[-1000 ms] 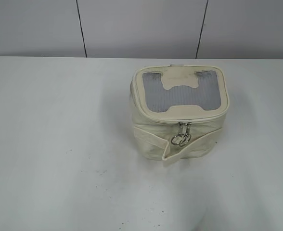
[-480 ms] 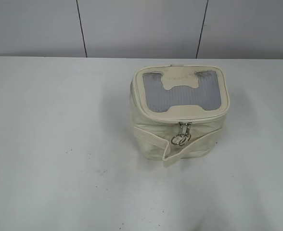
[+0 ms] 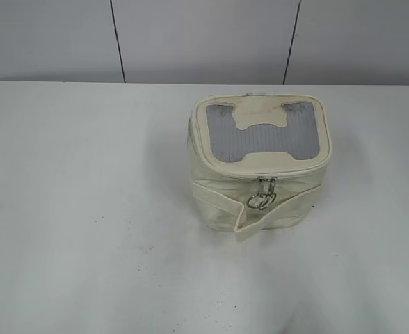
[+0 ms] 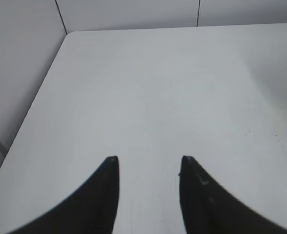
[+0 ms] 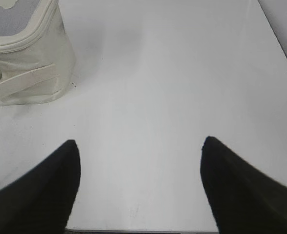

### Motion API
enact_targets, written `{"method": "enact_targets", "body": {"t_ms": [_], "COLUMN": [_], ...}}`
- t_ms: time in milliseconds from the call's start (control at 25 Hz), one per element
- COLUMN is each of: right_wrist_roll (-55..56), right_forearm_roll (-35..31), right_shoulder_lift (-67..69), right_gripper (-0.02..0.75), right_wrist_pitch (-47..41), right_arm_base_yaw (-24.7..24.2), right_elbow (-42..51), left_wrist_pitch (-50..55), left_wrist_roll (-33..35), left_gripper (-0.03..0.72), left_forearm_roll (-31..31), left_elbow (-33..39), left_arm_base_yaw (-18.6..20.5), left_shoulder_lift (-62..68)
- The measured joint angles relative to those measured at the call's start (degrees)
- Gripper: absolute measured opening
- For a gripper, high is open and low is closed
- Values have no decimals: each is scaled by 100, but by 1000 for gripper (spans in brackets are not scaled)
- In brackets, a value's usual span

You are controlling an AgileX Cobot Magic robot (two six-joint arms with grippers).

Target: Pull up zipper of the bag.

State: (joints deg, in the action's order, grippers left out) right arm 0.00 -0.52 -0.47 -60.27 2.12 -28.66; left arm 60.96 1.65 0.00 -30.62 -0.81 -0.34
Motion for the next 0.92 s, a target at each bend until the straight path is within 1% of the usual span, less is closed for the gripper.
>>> {"method": "enact_targets", "body": {"t_ms": [920], "right_wrist_roll": [0], "right_forearm_roll": [-10], "right_shoulder_lift": [-7], "right_gripper": [573], "right_wrist_pitch": [0], "right_arm_base_yaw": [0], "right_elbow": [0], "left_wrist_pitch": [0], "left_wrist_roll": [0], "left_gripper": [316], "left_forearm_roll": [0], "left_elbow": [0], "left_arm_base_yaw": [0], "left_shoulder_lift": [0]}}
